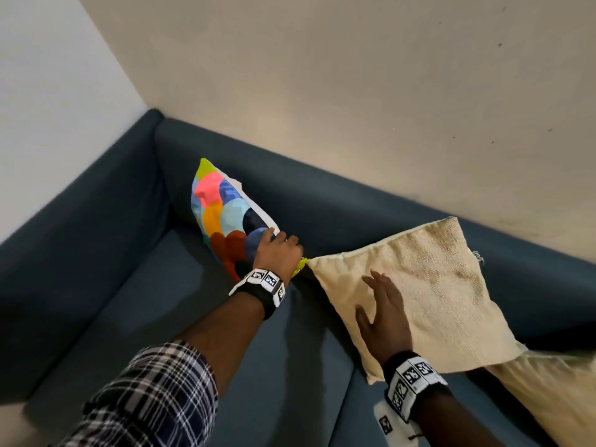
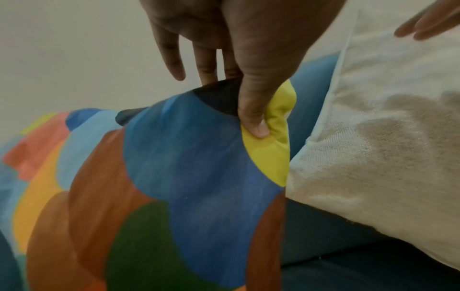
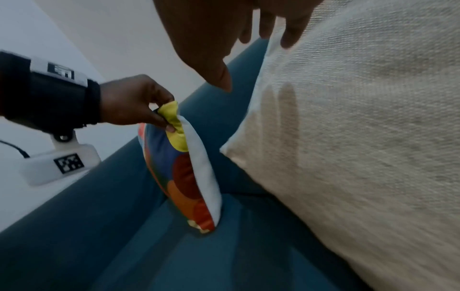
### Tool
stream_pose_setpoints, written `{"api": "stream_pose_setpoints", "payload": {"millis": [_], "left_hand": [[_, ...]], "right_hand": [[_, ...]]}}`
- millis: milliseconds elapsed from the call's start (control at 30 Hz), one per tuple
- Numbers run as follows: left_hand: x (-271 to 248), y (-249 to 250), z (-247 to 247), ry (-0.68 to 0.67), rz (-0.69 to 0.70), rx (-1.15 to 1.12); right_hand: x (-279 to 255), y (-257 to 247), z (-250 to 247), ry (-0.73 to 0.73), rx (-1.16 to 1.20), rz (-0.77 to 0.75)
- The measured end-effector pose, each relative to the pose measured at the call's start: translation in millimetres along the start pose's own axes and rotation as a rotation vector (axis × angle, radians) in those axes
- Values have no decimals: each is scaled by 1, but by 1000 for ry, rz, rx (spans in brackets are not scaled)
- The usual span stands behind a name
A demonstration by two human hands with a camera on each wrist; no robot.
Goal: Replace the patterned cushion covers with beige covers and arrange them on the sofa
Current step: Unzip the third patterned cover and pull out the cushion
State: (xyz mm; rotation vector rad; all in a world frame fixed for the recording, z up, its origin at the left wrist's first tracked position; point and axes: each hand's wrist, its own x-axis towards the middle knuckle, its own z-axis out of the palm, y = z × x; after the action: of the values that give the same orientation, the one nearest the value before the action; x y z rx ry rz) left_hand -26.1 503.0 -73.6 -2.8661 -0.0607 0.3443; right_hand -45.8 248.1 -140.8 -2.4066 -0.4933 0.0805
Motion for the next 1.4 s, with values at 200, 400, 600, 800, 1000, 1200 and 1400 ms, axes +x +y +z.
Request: {"api": "stream_pose_setpoints", "payload": {"millis": [200, 400, 600, 800, 1000, 1200, 1400], "left_hand": [[-82, -4, -47, 142, -17, -97], [-179, -2, -88, 478, -87, -522], [-274, 34, -99, 678, -106, -1267], [-364, 131, -101, 496, 65, -1389], [-437, 200, -73, 95, 204, -1348], [-460, 244, -2, -43, 149, -1269], [-426, 261, 84, -146, 109, -1270]], "right_hand": [[-1, -80, 9, -256, 311, 71], [-49, -109, 1, -180, 270, 59], [-141, -82, -67, -259, 153, -13], [-274, -37, -127, 14, 182, -1], [-388, 11, -171, 188, 285, 54], [-442, 49, -186, 205, 309, 30], [-445, 111, -138, 266, 284, 8]]}}
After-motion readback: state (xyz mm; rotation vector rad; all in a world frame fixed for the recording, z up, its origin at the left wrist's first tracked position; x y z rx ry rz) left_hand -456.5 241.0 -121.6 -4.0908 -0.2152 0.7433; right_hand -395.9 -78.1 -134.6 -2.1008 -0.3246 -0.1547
